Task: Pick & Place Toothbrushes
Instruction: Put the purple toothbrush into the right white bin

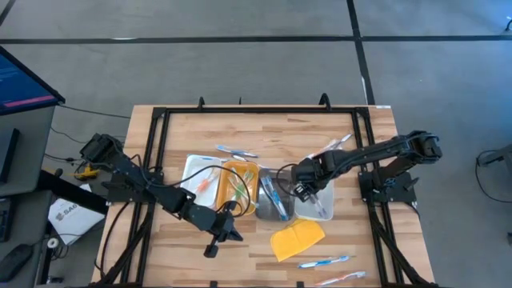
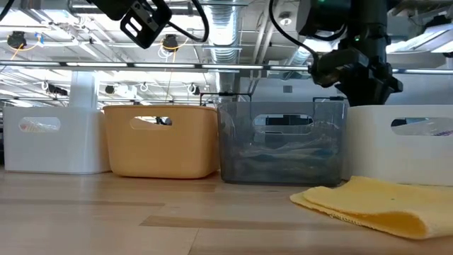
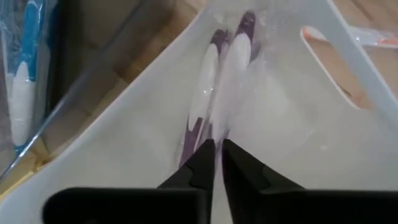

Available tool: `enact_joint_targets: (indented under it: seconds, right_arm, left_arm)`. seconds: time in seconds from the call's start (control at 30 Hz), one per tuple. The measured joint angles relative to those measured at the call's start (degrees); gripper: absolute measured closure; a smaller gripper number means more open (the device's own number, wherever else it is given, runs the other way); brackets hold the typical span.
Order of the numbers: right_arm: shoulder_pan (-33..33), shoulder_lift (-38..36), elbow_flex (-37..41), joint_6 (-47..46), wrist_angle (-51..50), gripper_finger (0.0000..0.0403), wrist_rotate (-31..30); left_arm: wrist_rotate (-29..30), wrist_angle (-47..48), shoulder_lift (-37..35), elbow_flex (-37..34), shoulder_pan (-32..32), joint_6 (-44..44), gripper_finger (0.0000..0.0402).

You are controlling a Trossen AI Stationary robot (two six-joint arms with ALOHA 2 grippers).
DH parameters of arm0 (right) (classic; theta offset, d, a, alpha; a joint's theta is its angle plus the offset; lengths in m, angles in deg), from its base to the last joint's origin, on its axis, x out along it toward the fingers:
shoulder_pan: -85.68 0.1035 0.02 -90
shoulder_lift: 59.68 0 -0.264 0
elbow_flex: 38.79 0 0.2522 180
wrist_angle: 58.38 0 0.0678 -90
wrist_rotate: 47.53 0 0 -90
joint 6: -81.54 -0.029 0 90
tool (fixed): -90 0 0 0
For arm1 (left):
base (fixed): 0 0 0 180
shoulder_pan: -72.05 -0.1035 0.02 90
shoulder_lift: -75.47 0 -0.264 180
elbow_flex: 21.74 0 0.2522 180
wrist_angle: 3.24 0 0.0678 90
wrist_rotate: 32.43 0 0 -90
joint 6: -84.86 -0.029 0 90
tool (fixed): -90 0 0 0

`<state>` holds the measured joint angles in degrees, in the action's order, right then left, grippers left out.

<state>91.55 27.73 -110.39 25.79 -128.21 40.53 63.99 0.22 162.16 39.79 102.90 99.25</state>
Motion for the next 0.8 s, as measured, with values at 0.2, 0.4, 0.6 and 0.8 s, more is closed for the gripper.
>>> enact_joint_targets:
  seconds: [0.2,0.4,0.6,0.8]
  right_arm:
    - [0.0,-0.3,-0.8,4.2,-0.9,0.0285,1.5]
    - [-0.1,-0.5,-8.6,13.5,-9.1,0.0199,4.4]
    - [1.1,-0.6,-17.7,8.1,-30.0,0.0159,-3.0]
    - [9.3,-6.9,-16.1,2.0,-28.1,0.0158,-20.8]
  left_arm:
    - [-0.2,0.0,0.0,0.0,0.0,-0.1,0.0401]
    - [0.2,0.0,0.0,0.0,-0.3,-0.4,0.0401]
    - [5.1,-0.1,0.0,0.0,-0.6,-0.4,0.0401]
    - [5.9,-1.1,0.0,0.0,-3.6,0.9,0.0401]
